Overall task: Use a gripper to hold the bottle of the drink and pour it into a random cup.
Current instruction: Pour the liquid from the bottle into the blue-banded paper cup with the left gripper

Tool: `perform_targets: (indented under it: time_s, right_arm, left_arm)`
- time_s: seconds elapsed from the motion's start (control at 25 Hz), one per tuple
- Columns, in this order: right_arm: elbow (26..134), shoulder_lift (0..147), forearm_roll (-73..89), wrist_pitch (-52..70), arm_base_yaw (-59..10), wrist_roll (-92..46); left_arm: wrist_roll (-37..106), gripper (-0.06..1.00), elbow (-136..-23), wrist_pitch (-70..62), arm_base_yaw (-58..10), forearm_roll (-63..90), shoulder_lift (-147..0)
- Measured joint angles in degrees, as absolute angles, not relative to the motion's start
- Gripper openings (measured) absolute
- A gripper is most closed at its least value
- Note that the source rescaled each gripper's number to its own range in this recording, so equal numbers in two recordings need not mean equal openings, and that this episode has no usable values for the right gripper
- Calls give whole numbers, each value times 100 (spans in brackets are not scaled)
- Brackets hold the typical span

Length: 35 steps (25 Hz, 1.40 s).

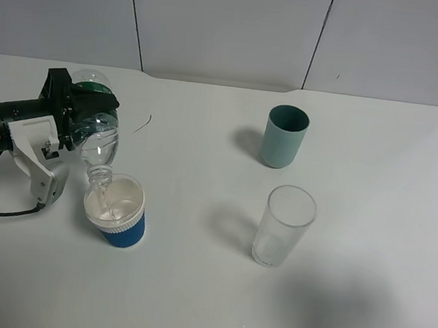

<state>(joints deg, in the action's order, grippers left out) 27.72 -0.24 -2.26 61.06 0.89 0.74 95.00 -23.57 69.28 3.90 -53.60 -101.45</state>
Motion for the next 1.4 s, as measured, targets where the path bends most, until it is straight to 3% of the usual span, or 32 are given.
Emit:
perform_targets:
  time_s: [1.4]
  right_arm:
    - [2772,-24,-226,6106,89,74]
  left_arm:
    - [10231,1,-2357,7042,390,-5302,-10112]
